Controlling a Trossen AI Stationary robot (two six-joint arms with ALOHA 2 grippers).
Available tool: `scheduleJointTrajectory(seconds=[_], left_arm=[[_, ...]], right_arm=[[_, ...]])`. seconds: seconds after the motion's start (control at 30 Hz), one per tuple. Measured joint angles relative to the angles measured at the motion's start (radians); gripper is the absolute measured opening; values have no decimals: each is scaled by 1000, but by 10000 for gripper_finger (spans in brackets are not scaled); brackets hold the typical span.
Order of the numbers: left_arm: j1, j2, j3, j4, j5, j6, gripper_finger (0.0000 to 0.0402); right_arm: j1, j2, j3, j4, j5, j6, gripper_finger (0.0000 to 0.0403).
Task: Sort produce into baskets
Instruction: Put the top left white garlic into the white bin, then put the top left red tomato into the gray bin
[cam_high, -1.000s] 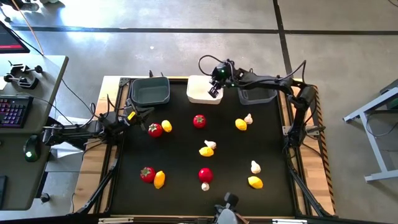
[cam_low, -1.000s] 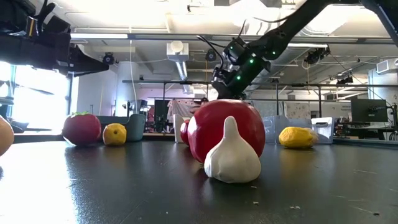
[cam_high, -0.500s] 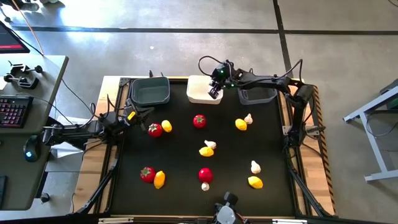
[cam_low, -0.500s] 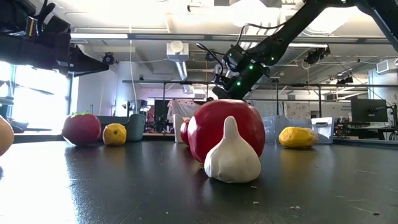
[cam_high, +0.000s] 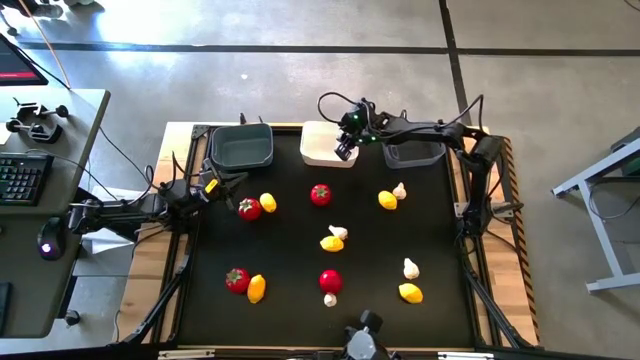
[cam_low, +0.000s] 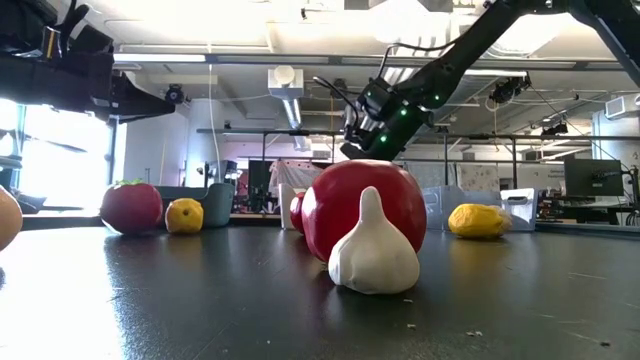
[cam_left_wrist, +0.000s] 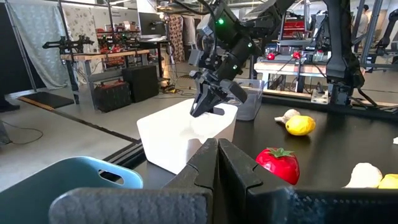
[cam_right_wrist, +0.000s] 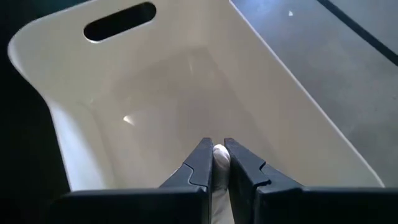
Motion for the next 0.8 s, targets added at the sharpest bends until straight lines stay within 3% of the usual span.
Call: scheduleJointTrajectory(seconds=[0.5,0.8], left_arm=[[0,0,0,0,0,0,0],[0,0,0,0,0,0,0]], right_arm=[[1,0,0,11,45,-2,22],[1,0,0,12,45,-2,122]])
